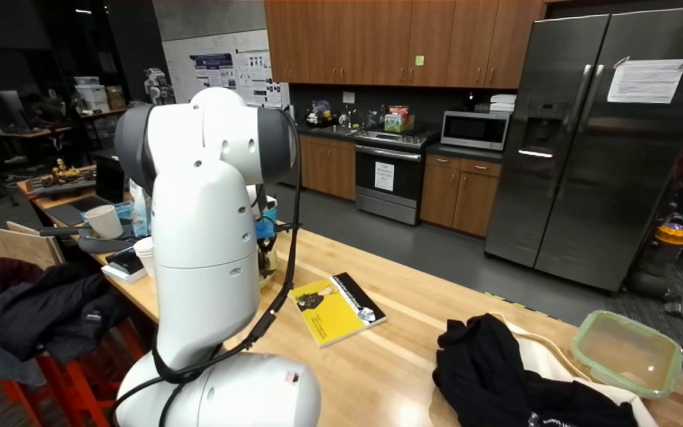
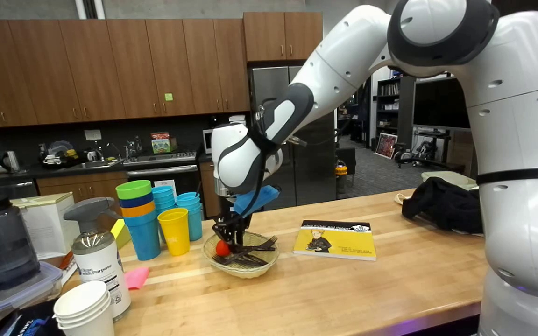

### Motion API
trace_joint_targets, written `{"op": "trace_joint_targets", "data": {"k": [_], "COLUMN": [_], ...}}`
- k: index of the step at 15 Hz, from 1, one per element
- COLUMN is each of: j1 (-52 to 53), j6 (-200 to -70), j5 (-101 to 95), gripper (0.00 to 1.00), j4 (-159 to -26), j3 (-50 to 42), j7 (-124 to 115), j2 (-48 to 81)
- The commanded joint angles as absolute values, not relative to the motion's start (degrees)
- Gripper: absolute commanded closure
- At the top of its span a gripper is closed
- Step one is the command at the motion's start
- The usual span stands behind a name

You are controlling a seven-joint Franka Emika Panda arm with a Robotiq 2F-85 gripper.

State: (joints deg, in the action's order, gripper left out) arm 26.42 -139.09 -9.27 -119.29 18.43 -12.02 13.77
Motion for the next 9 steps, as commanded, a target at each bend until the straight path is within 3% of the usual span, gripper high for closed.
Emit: {"op": "trace_joint_targets", "data": {"k": [1, 6, 9], "j1": [26.6, 26.7, 26.9], "j6": [-138.8, -138.9, -139.1], "j5": [-10.2, -10.4, -11.1], "gripper": [0.38, 0.04, 0.0], "j4": [-119.5, -119.5, -119.1], "j3": [18.4, 18.4, 18.5], "j7": [-13.2, -13.1, -13.1], "j2": [12.9, 12.8, 12.9]}}
